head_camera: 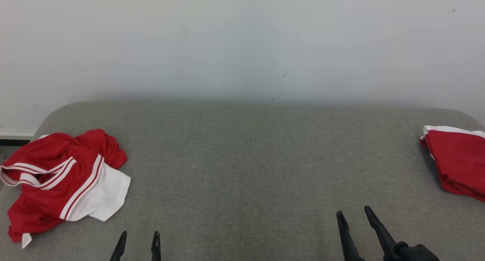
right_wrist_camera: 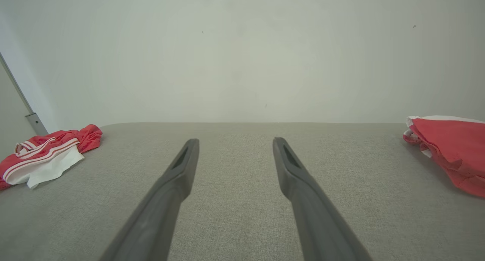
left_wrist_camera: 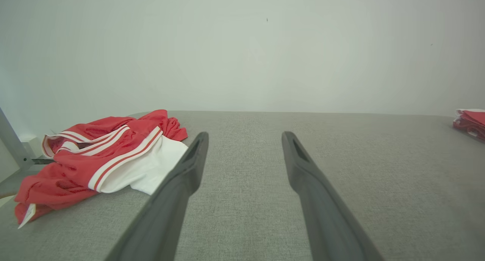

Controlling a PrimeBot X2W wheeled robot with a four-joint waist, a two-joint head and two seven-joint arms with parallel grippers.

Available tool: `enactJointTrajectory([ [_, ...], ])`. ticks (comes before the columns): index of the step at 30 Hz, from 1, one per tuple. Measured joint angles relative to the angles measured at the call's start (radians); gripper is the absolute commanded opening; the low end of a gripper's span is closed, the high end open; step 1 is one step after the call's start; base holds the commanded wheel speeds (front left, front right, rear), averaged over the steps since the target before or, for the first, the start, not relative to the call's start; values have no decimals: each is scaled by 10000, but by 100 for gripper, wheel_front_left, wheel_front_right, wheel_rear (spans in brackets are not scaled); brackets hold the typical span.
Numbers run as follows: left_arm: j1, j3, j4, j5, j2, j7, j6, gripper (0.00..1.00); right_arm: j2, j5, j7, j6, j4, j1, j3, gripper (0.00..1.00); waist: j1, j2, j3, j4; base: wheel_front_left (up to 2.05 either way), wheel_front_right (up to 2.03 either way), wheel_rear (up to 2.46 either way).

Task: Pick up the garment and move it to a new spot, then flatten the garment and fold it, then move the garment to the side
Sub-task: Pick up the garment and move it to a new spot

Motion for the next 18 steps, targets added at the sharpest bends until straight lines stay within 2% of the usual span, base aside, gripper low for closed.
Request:
enactJointTrajectory([
  [18,-40,48,-370,134,-2,-8,245,100,-29,263,2,0,-61,-58,706,100,0,0,28,1883,0,0,0],
])
